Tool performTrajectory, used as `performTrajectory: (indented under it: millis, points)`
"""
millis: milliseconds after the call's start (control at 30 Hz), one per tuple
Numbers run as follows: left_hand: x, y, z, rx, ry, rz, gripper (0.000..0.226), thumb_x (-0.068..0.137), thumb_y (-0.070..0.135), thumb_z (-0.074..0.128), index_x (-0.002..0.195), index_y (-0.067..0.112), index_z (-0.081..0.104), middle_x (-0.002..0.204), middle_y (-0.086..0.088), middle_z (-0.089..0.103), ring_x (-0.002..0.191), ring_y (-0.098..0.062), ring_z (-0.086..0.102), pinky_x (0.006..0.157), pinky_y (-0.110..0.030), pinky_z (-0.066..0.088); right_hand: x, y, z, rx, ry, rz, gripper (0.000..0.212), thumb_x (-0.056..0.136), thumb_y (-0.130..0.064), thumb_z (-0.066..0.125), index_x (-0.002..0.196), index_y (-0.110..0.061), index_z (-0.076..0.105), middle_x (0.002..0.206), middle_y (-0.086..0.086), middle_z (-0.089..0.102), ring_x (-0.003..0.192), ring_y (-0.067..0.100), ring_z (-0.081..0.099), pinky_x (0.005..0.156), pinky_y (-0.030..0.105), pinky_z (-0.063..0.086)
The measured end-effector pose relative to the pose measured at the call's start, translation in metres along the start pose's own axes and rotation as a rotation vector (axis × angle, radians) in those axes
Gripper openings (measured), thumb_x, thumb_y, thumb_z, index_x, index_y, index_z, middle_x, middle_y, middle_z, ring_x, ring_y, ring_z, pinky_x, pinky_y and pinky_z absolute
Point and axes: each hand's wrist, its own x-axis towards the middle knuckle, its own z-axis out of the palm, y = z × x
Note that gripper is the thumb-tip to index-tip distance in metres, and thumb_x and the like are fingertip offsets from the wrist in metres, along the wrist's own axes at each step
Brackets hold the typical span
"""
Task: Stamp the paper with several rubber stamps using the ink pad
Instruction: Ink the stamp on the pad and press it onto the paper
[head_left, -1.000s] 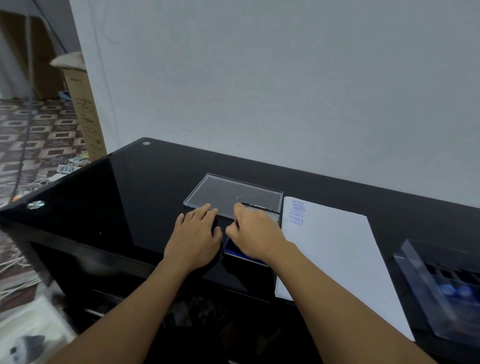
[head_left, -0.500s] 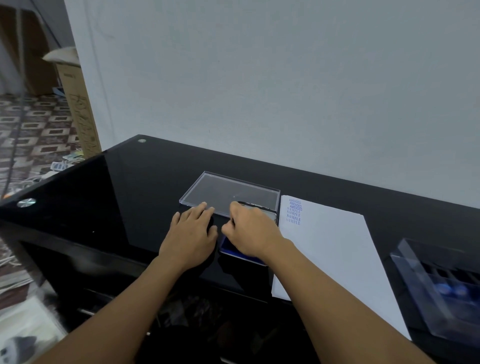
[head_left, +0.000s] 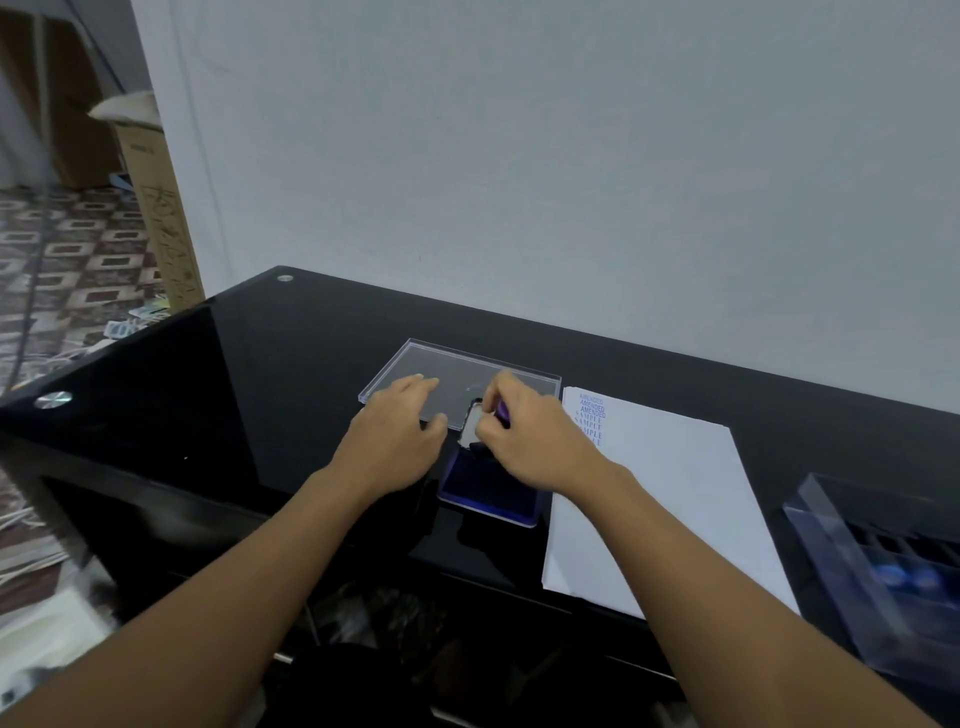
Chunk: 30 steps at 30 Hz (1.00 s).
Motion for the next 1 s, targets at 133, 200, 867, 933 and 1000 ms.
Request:
performTrajectory:
  millis: [133,200,867,933,1000]
  points:
    - [0.008,0.024,-0.008,-0.045,0.001,0.063,0.052,0.102,0.031,0.049,0.151,0.017,0.040,0.157,0.001,0.038,0.145,-0.017,0.031,0.118,-0.037,0.028,0.001,0.009,-0.029,0.009,0.047,0.039,0.011,0.094,-0.028,0.054,0.088,-0.019,0.053,0.080,0.000,0.062,0.071,0.018,0.059,0.061,0.031,0.047]
    - [0.013,0.038,-0.010,-0.035,-0.010,0.095,0.051,0.102,0.032,0.048,0.150,0.015,0.042,0.156,-0.001,0.040,0.144,-0.018,0.034,0.118,-0.037,0.029,0.001,0.015,-0.045,0.001,0.081,0.062,0.014,0.092,-0.030,0.056,0.084,-0.018,0.057,0.077,0.000,0.066,0.073,0.021,0.064,0.066,0.036,0.054]
    - [0.078,0.108,0.036,-0.031,-0.300,0.084,0.036,0.099,0.029,0.042,0.098,0.006,0.069,0.091,-0.008,0.072,0.071,-0.020,0.061,0.078,-0.042,0.056,0.009,0.072,-0.088,-0.025,-0.005,0.288,0.023,0.092,-0.027,0.047,0.077,-0.011,0.051,0.070,0.007,0.058,0.063,0.021,0.046,0.056,0.030,0.037]
    - [0.087,0.105,0.044,0.003,-0.315,0.070,0.036,0.097,0.031,0.044,0.094,0.006,0.069,0.092,-0.004,0.073,0.081,-0.025,0.066,0.082,-0.043,0.057,0.012,0.077,-0.084,-0.055,-0.026,0.288,0.024,0.092,-0.028,0.047,0.077,-0.011,0.051,0.071,0.007,0.059,0.064,0.021,0.047,0.056,0.030,0.039]
    - [0.094,0.105,0.050,0.037,-0.319,0.064,0.022,0.093,0.032,0.050,0.086,0.014,0.061,0.090,0.002,0.065,0.079,-0.024,0.058,0.080,-0.040,0.054,0.015,0.082,-0.081,-0.067,-0.045,0.291,0.025,0.092,-0.029,0.047,0.076,-0.011,0.051,0.073,0.007,0.061,0.065,0.021,0.048,0.058,0.030,0.041]
